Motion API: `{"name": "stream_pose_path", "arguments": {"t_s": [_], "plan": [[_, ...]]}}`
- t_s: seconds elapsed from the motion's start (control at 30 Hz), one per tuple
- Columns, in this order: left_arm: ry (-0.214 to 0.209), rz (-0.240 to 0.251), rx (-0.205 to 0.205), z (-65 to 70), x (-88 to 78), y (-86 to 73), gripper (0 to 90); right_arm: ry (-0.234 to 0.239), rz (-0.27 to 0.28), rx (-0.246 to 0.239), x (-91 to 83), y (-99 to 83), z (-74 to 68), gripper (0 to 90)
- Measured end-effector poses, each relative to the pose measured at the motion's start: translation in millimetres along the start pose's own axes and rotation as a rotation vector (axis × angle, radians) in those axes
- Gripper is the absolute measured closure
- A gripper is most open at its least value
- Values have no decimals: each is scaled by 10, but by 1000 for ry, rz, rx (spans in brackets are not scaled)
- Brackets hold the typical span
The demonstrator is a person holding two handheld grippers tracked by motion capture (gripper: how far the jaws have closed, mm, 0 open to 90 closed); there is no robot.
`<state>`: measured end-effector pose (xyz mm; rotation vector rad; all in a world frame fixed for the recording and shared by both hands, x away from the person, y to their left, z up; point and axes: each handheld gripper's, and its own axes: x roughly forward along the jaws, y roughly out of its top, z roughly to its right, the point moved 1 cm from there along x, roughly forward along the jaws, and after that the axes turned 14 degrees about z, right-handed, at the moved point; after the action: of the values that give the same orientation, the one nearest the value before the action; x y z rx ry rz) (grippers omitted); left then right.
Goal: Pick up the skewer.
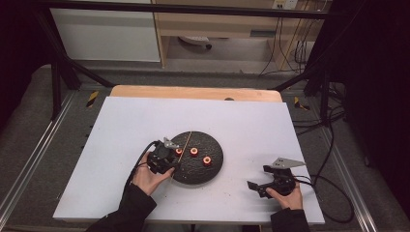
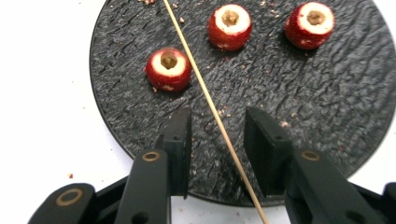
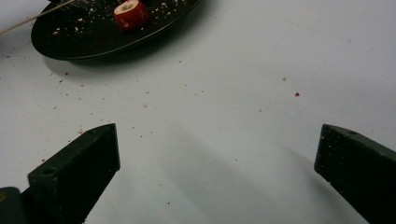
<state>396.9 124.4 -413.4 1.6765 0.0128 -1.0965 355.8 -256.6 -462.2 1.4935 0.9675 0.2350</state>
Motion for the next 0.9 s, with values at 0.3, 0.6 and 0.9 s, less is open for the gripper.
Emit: {"name": "stream_pose_path", "arguments": {"t_s": [0.3,0.6,0.9], "plan": [[53,-59,7,56,114,21,686,3,3,2,-3,2,-1,10],[77,-71,-3,108,167,12,759,3,3,5,-1,2,-2,11],[106,-80,-38,122,211,11,822,4,2,2,-3,2,0,10]]}}
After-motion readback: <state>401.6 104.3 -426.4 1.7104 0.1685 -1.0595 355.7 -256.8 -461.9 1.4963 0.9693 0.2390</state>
